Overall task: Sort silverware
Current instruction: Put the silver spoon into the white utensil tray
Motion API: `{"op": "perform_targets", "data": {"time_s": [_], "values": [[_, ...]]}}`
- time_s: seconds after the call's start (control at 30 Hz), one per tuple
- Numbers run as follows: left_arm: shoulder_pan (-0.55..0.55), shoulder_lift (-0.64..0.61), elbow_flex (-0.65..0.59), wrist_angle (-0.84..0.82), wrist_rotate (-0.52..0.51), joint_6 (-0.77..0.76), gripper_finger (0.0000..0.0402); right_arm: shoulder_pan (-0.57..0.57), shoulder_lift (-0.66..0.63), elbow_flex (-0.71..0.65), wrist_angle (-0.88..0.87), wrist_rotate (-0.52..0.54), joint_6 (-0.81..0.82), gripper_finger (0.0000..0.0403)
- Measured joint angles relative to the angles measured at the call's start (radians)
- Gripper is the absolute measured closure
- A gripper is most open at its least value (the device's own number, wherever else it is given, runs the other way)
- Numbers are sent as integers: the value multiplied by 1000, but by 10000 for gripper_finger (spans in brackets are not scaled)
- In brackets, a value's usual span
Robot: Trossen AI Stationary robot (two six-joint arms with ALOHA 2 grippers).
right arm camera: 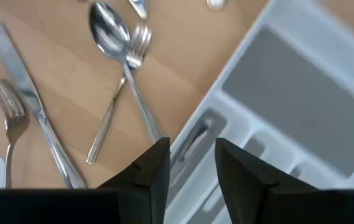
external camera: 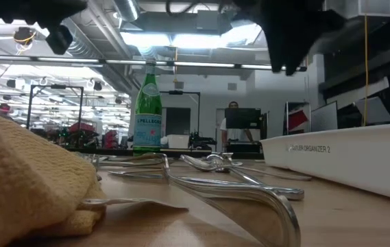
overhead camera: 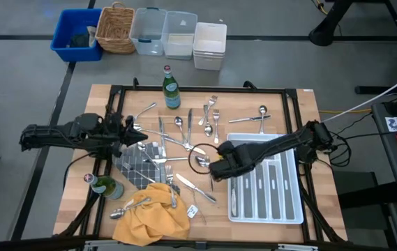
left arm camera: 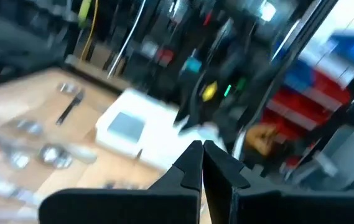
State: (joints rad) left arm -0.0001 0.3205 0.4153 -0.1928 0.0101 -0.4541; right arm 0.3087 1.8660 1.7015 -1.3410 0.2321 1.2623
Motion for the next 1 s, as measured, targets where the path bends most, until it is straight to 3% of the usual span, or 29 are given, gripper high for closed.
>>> {"op": "perform_targets", "data": {"time_s": [0.2,0.4,0.87,1.0], "values": [[0,180,141,-310,1,30,401,-51,0,86,-40,9,-210,275],[0,332,199,-480,12,196,401,-104,0,152,-76,12,-361,275],[0,619,200,-495,12,253,401,-181,0,189,-71,21,-474,275],[0,691,200,-495,12,258,381,-186,0,189,-63,21,-512,275]]}}
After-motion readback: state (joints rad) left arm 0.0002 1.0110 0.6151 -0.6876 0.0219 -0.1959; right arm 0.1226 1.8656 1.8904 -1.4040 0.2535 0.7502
